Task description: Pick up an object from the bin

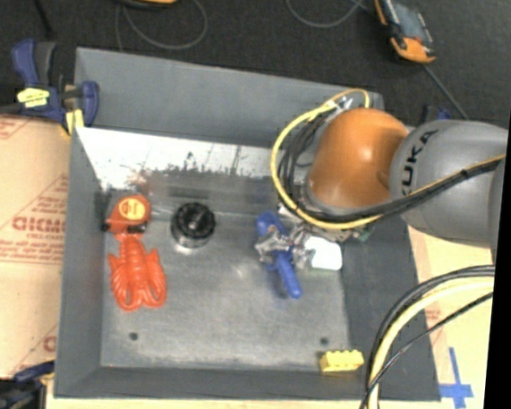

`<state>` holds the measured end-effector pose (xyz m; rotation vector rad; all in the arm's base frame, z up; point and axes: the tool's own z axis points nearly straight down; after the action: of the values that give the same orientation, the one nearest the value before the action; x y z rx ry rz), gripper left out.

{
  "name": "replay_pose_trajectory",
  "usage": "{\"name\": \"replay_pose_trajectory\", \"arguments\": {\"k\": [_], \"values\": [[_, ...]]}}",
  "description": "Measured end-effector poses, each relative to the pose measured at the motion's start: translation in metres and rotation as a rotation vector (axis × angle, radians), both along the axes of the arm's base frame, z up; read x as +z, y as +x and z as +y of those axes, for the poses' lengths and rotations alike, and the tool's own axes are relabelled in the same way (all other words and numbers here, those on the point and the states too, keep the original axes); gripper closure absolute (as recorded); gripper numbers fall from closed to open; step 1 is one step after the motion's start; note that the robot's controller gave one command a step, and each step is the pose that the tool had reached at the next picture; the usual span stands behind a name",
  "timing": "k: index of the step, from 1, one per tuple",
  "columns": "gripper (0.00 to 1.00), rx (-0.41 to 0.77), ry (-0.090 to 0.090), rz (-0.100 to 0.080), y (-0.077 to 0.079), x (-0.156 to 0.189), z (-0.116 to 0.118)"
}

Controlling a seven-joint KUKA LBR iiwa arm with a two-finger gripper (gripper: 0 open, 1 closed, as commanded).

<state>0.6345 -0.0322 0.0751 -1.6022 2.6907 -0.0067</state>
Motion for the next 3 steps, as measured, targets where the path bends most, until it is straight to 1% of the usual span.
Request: {"name": "replay_pose_trajectory", "arguments": {"k": [1,2,3], "values": [[1.0,0.007,-0.001,0.013,-0.004,0.049,0.011],[1.0,0.014,-0.001,0.006,-0.001,0.091,0.03],[1.0,0.027,0.0,0.01,-0.003,0.134,0.02]]}}
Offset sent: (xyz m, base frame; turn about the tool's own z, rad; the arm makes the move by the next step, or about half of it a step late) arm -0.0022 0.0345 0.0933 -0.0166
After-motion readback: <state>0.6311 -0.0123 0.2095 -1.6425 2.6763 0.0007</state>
